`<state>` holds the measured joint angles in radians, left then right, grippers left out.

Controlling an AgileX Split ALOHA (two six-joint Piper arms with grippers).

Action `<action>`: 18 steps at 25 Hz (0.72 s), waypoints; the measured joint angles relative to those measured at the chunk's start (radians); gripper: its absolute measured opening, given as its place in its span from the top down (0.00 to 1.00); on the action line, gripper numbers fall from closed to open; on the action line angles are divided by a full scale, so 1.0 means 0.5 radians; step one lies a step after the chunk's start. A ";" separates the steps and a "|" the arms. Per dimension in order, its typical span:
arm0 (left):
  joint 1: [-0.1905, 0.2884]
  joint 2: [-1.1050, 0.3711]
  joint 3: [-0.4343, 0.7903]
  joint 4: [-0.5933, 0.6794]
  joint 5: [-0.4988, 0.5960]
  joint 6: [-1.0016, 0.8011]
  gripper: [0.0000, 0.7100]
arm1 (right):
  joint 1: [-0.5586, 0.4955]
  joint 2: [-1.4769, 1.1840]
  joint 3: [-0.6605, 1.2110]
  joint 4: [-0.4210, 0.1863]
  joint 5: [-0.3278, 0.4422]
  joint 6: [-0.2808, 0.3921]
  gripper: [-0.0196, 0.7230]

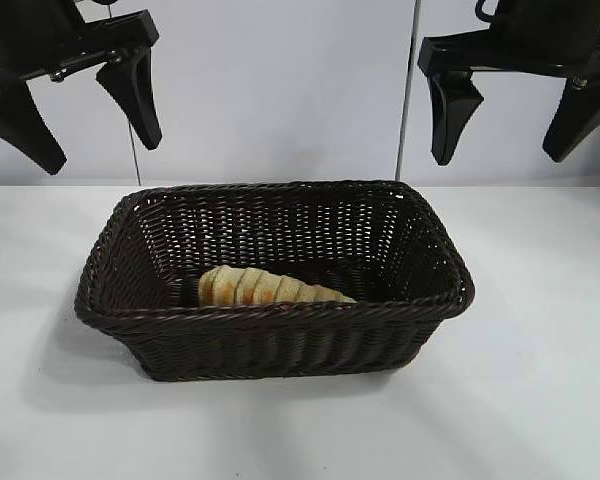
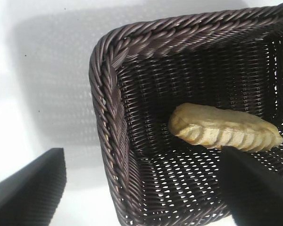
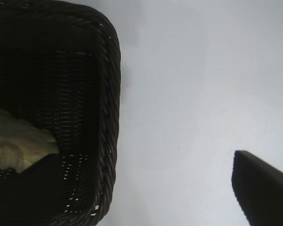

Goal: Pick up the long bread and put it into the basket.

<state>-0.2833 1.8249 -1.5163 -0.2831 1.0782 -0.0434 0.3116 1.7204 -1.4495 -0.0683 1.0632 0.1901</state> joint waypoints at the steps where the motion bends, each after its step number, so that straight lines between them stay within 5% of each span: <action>1: 0.000 0.000 0.000 0.000 0.000 0.000 0.11 | 0.000 0.000 0.000 0.000 0.000 0.000 0.04; 18: 0.000 0.000 0.000 0.000 -0.002 0.000 0.11 | 0.000 0.000 0.000 0.001 0.002 0.093 0.04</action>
<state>-0.2833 1.8249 -1.5163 -0.2831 1.0770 -0.0434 0.3116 1.7204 -1.4495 -0.0680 1.0642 0.2365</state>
